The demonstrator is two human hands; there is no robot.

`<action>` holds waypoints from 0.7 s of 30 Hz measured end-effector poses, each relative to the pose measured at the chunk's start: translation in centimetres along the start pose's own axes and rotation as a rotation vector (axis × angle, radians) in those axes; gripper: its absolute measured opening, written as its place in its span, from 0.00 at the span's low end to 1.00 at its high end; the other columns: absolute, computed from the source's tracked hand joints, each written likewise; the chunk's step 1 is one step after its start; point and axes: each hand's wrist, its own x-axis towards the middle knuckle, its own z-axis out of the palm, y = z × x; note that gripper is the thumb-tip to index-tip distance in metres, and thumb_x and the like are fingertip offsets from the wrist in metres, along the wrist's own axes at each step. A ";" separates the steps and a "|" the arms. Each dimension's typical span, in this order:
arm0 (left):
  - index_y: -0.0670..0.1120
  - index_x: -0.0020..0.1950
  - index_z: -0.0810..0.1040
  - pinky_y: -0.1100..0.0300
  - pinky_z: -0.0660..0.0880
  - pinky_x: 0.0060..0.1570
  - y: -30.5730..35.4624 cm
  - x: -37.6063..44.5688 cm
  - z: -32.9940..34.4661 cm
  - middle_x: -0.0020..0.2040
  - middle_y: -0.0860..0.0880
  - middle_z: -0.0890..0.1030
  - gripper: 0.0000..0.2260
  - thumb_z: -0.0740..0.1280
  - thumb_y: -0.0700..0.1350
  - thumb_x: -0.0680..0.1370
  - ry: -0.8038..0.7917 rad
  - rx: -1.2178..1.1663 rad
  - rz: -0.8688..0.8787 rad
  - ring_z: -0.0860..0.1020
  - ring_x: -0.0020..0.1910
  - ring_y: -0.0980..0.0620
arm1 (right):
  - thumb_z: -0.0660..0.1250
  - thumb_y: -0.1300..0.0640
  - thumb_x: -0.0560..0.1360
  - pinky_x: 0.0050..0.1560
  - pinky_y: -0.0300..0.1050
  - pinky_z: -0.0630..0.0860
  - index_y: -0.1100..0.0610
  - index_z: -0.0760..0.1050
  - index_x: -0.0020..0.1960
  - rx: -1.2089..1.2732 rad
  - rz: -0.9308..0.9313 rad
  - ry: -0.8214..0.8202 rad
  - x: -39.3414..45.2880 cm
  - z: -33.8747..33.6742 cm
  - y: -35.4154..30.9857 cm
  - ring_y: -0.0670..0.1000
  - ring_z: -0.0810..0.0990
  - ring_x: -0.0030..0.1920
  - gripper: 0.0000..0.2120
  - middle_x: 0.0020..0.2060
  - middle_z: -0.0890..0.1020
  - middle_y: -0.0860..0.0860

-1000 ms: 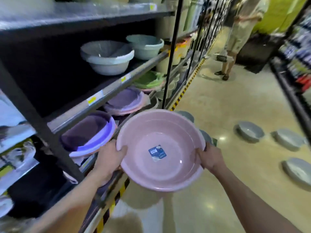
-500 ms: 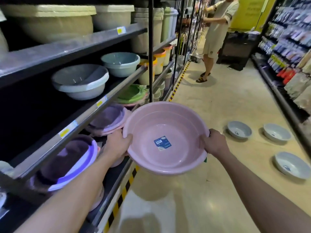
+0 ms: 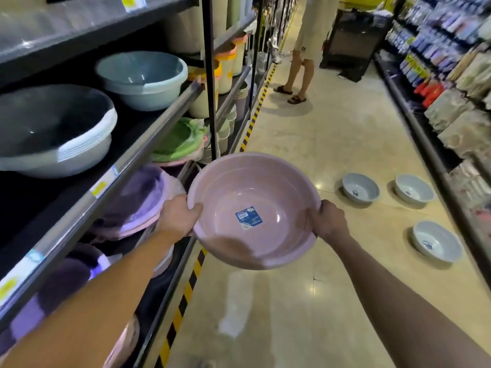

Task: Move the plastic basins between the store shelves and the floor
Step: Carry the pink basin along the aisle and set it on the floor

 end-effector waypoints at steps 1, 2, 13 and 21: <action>0.50 0.40 0.74 0.66 0.71 0.16 0.1 1.7 0.3 0.33 0.46 0.81 0.08 0.67 0.51 0.76 -0.018 0.014 -0.014 0.79 0.22 0.54 | 0.61 0.50 0.76 0.39 0.48 0.66 0.62 0.74 0.51 -0.006 0.008 0.004 1.1 0.1 -0.5 0.59 0.73 0.42 0.15 0.47 0.81 0.62; 0.49 0.43 0.76 0.61 0.77 0.20 0.3 3.4 0.6 0.36 0.44 0.82 0.09 0.66 0.53 0.76 -0.038 0.018 -0.024 0.81 0.27 0.49 | 0.61 0.50 0.76 0.40 0.48 0.67 0.62 0.75 0.51 -0.008 0.022 0.005 2.3 0.1 -0.9 0.60 0.73 0.43 0.15 0.48 0.81 0.62; 0.48 0.50 0.75 0.48 0.82 0.42 2.9 21.6 8.9 0.44 0.44 0.82 0.14 0.65 0.57 0.73 -0.190 0.027 -0.059 0.82 0.40 0.45 | 0.60 0.43 0.77 0.43 0.50 0.68 0.61 0.73 0.57 -0.073 0.149 -0.031 21.5 4.7 -1.6 0.62 0.76 0.47 0.21 0.52 0.80 0.62; 0.47 0.54 0.72 0.55 0.72 0.41 -1.7 33.1 17.8 0.46 0.47 0.78 0.10 0.68 0.51 0.78 -0.171 0.036 -0.193 0.77 0.44 0.46 | 0.60 0.42 0.77 0.40 0.51 0.68 0.54 0.64 0.48 -0.153 0.160 -0.148 35.6 15.0 -0.6 0.58 0.72 0.38 0.14 0.39 0.74 0.52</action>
